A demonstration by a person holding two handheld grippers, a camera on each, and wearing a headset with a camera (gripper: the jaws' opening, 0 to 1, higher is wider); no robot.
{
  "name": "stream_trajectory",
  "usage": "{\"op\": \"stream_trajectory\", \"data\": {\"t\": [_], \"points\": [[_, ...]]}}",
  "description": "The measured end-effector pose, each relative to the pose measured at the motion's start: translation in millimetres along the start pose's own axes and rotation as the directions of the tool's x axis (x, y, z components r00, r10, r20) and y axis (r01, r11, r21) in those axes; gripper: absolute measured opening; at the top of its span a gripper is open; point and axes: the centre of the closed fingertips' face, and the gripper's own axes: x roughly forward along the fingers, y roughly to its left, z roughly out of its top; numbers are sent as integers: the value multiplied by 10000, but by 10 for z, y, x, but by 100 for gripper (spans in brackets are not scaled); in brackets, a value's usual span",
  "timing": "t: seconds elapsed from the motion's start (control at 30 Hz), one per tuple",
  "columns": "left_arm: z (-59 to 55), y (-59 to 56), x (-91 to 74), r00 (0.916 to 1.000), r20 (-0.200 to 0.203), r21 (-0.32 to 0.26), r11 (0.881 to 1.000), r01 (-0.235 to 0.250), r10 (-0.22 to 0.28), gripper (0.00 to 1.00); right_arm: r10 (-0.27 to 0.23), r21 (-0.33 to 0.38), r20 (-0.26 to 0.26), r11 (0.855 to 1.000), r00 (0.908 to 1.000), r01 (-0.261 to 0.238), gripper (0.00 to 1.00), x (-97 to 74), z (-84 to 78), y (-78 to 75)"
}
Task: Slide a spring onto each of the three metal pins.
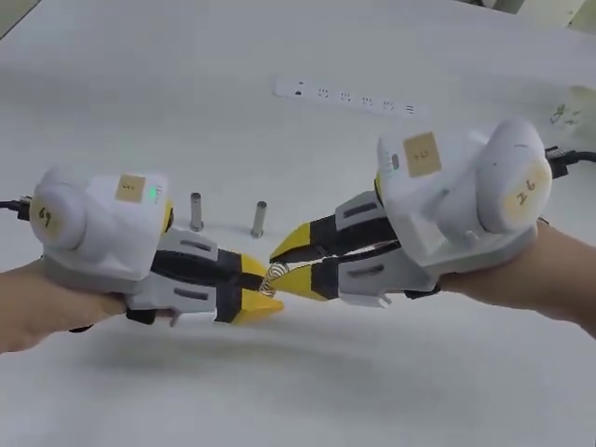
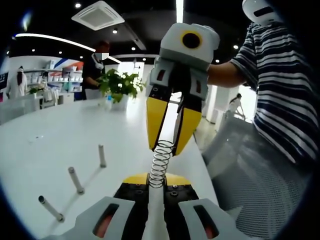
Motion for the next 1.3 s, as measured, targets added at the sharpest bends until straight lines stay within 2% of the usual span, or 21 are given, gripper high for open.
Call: {"op": "stream_trajectory", "data": {"t": [0.2, 0.4, 0.5, 1.3], "points": [[26, -3, 6, 10000, 85, 4, 10000, -23, 23, 2, -172, 103, 370, 9998, 9992, 168, 7, 12, 58, -13], [18, 5, 4, 10000, 34, 33, 10000, -84, 84, 2, -233, 0, 433, 9997, 9988, 234, 7, 27, 64, -19], [34, 9, 3, 9999, 92, 15, 10000, -98, 98, 2, -348, 202, 665, 9992, 9972, 336, 7, 18, 75, -36], [3, -12, -4, 9999, -49, 86, 9999, -119, 119, 3, -349, -124, 304, 9993, 9989, 353, 7, 40, 45, -14]]}}
